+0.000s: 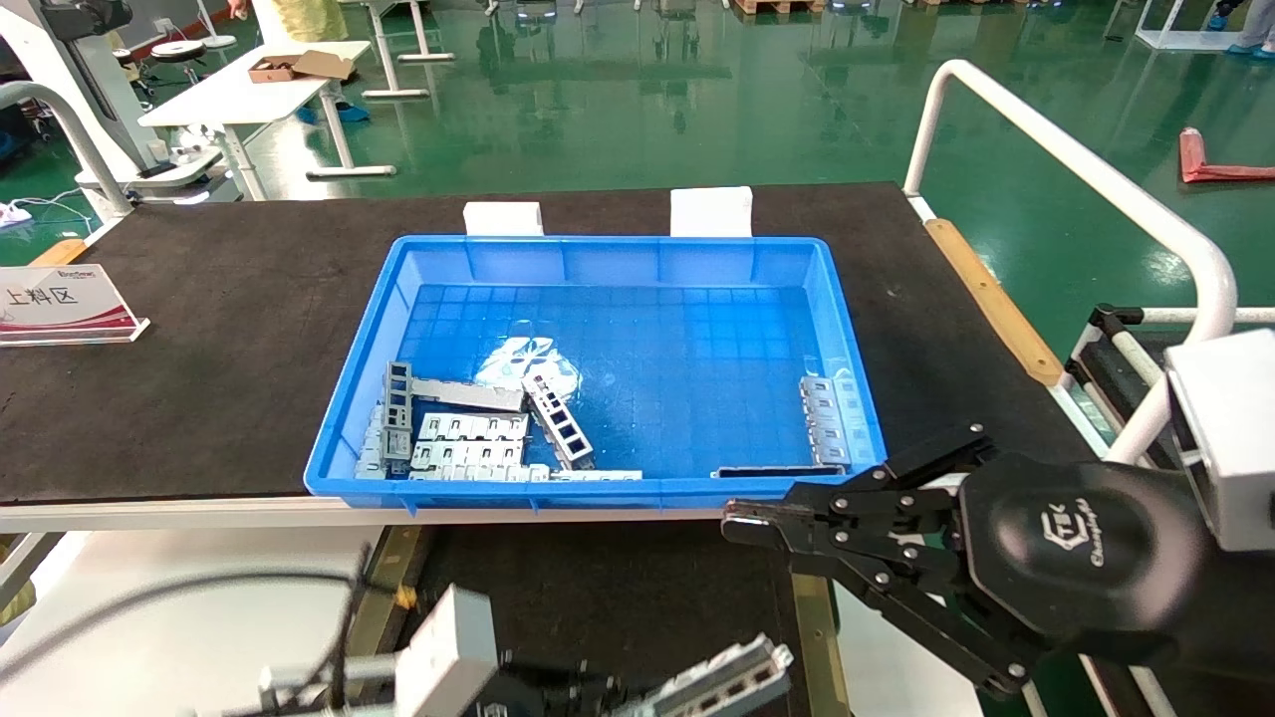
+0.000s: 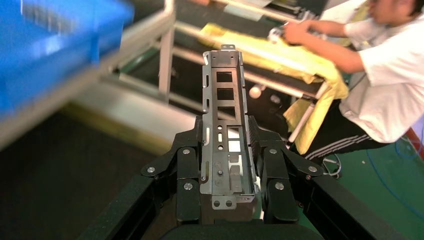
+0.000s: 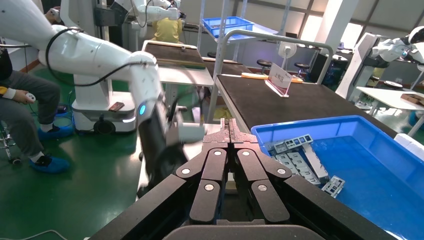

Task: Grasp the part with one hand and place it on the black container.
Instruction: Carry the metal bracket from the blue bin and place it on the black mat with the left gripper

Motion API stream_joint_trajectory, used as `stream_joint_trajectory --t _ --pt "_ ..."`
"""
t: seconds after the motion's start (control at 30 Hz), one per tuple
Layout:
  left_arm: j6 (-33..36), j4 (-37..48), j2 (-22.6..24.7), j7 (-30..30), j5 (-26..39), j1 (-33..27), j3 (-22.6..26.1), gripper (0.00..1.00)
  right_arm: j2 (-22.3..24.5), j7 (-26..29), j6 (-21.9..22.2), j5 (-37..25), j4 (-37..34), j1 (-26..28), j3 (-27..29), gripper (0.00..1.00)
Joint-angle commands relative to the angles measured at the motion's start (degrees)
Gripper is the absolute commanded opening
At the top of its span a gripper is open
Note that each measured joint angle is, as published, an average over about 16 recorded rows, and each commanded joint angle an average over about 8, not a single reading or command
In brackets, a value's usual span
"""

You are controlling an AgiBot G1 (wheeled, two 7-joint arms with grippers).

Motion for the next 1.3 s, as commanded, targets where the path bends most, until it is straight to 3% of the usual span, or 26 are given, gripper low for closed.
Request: stream_joint_trajectory --t 0.03,0.4,0.83,1.3 --pt "-2.29 -0.75 -0.28 -0.66 0.58 2.81 0.51 0.00 0.00 0.00 0.00 0.00 0.00 0.00 0.00 0.00" --pt "-18.87 6.14 5.72 -7.18 4.77 7.60 2.72 0.00 0.00 0.00 0.00 0.00 0.00 0.00 -0.01 0.00" --pt "-36.82 17.72 19.01 -17.02 7.43 4.83 5.72 0.00 0.01 -0.01 0.01 0.01 0.00 0.00 -0.01 0.00" --pt "-49.52 27.78 29.27 -23.53 7.23 1.06 7.26 0.00 0.01 -0.01 0.01 0.01 0.00 0.01 -0.02 0.00"
